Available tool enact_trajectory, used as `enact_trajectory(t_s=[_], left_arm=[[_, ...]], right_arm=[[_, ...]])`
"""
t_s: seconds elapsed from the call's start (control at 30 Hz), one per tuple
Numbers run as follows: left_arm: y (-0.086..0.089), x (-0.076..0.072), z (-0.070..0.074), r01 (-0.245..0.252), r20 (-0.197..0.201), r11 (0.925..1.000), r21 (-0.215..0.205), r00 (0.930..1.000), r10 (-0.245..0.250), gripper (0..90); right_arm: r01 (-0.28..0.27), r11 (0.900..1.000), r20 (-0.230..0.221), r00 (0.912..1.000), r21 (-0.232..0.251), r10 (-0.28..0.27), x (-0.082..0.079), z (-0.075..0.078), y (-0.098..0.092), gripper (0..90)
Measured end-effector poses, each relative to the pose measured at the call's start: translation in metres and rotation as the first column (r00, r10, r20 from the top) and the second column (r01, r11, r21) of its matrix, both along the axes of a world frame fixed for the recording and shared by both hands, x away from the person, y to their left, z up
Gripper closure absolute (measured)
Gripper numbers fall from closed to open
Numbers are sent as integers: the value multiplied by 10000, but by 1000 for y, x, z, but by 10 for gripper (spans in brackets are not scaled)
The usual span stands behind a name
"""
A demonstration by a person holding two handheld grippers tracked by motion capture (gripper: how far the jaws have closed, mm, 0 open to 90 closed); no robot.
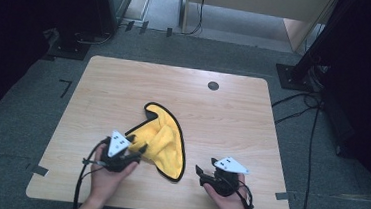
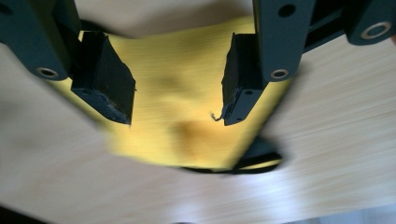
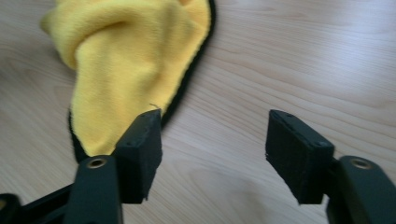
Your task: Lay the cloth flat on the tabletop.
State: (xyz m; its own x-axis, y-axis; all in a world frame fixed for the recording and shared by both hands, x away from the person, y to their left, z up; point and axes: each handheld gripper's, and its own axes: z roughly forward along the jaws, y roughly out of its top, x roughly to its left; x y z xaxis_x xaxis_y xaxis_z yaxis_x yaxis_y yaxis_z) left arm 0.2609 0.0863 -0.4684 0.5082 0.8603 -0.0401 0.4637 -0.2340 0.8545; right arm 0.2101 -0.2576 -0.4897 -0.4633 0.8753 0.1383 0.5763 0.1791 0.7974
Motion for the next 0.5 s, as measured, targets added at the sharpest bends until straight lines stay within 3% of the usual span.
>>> enact_trajectory(t_s=[0.03, 0.13, 0.27, 0.33, 0.37, 0.4, 0.43, 0.5], left_arm=[[11, 8, -4, -392, -153, 9992, -38, 9991, 391, 445], [28, 24, -14, -652, -675, 9963, -559, 9958, 614, 440], [30, 36, -23, -156, -1316, 9929, -1181, 9913, 0, 454], [22, 37, -27, 114, -1462, 9956, -934, 9889, -251, 480], [19, 37, -28, 2, -1448, 9970, -778, 9894, -115, 497], [17, 37, -28, -118, -1444, 9976, -685, 9895, 18, 580], [16, 36, -27, -187, -1430, 9978, -632, 9897, 94, 580], [15, 35, -25, -138, -1242, 9982, -578, 9922, 66, 749]], right_arm=[[-178, 9998, -51, 9998, 89, 179, 3, 0, 6, 409], [-565, 9984, -354, 9978, 35, 566, 15, -4, 25, 438], [-322, 9994, -1020, 9942, 162, 337, 32, -12, 40, 462], [-166, 9997, -1210, 9925, 171, 186, 40, -18, 47, 487], [-153, 9999, -1214, 9925, 65, 160, 41, -20, 50, 505], [-201, 9989, -1054, 9943, -433, 154, 43, -25, 57, 570], [-201, 9989, -1054, 9943, -433, 154, 43, -25, 57, 570], [-237, 9963, -785, 9968, -827, 172, 42, -26, 61, 725]])
